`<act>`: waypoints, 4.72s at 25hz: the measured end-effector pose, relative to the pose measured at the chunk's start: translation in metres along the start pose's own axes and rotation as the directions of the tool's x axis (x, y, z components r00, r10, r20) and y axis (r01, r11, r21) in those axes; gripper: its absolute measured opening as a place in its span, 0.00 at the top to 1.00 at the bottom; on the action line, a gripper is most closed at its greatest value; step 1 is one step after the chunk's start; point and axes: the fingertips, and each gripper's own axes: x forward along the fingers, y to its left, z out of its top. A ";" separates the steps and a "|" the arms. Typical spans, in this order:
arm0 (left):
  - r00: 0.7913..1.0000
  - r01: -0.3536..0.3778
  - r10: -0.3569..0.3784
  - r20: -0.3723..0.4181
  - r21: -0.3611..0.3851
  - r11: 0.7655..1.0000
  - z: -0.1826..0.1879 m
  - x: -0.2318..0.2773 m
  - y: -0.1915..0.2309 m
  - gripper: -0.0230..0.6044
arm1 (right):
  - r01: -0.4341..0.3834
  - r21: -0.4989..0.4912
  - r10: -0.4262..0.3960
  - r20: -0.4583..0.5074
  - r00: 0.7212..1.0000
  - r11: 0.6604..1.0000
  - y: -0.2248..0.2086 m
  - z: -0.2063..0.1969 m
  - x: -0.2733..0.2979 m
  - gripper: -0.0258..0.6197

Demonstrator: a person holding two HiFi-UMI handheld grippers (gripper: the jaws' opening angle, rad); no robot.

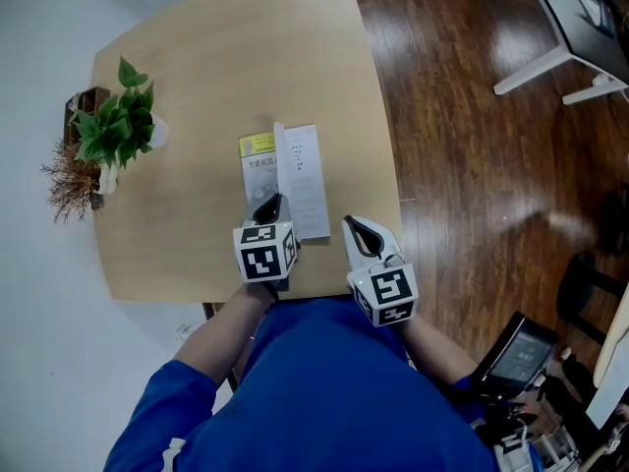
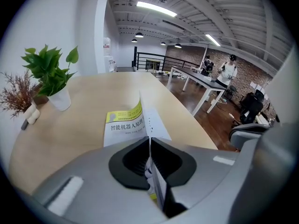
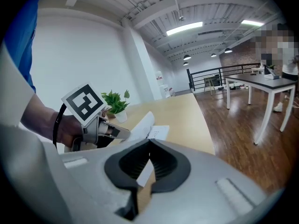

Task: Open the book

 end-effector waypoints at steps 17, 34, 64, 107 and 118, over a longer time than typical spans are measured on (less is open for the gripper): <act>1.000 -0.007 0.007 -0.002 -0.096 0.995 -0.006 -0.015 0.044 0.93 | -0.011 -0.017 0.010 -0.008 1.000 1.000 0.027 0.004 0.005 0.96; 1.000 0.003 0.001 0.026 -0.148 0.989 -0.016 -0.038 0.102 0.93 | -0.002 -0.062 0.003 0.007 1.000 0.998 0.069 0.011 0.014 0.96; 0.998 -0.062 0.062 -0.004 -0.207 0.976 -0.049 -0.046 0.209 0.93 | 0.039 -0.088 -0.039 0.004 0.999 0.995 0.117 0.009 0.030 0.96; 0.984 -0.099 0.078 -0.159 -0.128 0.987 -0.105 -0.003 0.244 0.95 | 0.071 -0.102 -0.077 -0.057 0.995 0.992 0.127 0.001 0.049 0.96; 0.985 -0.113 0.095 -0.141 -0.126 0.986 -0.101 -0.007 0.246 0.95 | 0.068 -0.105 -0.074 -0.054 0.996 0.992 0.127 0.001 0.050 0.96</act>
